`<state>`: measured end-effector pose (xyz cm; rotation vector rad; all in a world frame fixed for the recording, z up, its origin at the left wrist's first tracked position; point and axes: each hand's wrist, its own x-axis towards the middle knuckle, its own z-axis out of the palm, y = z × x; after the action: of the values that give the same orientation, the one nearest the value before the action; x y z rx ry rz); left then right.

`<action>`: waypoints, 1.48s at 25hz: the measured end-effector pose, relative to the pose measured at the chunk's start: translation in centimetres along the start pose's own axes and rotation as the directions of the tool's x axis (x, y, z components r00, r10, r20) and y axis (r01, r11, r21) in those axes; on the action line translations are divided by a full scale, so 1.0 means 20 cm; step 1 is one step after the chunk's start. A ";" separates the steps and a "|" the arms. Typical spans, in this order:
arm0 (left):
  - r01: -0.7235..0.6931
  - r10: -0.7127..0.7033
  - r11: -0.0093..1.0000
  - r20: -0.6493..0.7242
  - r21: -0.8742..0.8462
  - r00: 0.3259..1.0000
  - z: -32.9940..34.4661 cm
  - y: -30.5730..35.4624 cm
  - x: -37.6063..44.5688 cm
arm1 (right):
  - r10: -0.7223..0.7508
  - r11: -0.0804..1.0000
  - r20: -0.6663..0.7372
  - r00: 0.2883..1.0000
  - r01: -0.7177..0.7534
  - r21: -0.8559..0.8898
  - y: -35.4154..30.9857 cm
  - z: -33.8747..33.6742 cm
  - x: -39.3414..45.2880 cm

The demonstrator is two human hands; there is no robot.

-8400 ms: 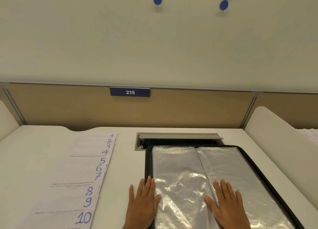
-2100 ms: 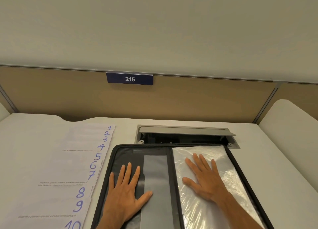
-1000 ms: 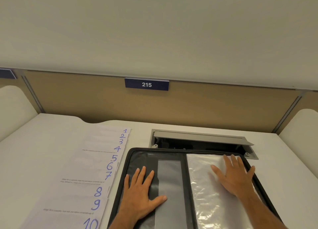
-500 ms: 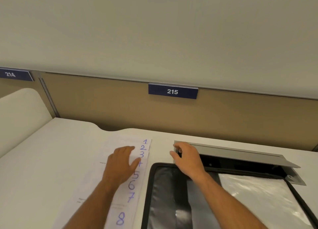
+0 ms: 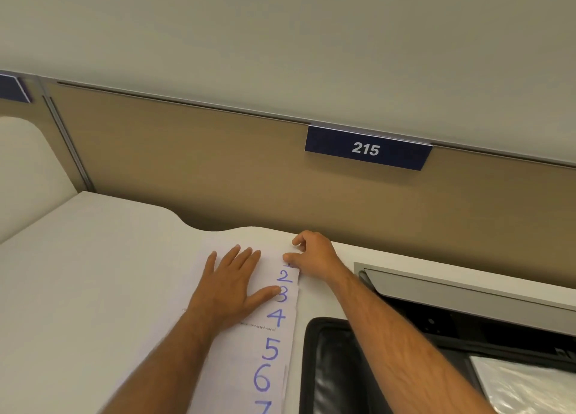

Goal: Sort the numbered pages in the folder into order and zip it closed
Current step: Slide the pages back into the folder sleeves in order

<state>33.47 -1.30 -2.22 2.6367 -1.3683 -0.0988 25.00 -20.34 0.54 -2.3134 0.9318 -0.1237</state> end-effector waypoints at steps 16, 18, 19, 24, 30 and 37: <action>-0.076 0.076 0.997 0.013 -0.031 0.997 0.08 -0.01 0.01 | -0.037 0.966 -0.305 0.952 0.112 0.235 -0.12 -0.04 0.04; -0.075 0.075 0.997 -0.001 -0.037 0.997 0.09 -0.02 0.01 | -0.102 0.967 -0.384 0.918 0.182 0.179 -0.17 -0.10 0.04; -0.073 0.073 0.997 -0.010 -0.040 0.997 0.09 -0.03 0.01 | -0.136 0.967 -0.423 0.896 0.213 0.141 -0.19 -0.14 0.04; -0.068 0.066 0.997 -0.040 -0.043 0.997 0.10 -0.05 0.02 | -0.271 0.938 -0.578 0.770 0.347 0.022 -0.26 -0.33 0.05; -0.082 0.083 0.996 -0.009 0.018 0.997 0.10 -0.02 0.02 | -0.313 0.896 -0.711 0.630 0.444 -0.001 -0.32 -0.61 0.02; -0.050 0.044 0.988 0.045 0.147 0.998 0.03 0.04 0.02 | -0.351 0.787 -0.716 0.603 0.604 0.123 -0.33 -0.89 -0.21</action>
<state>33.01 -2.14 -2.64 2.7345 -1.5063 -0.0478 20.22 -23.38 19.18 -2.1089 0.4630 -1.3305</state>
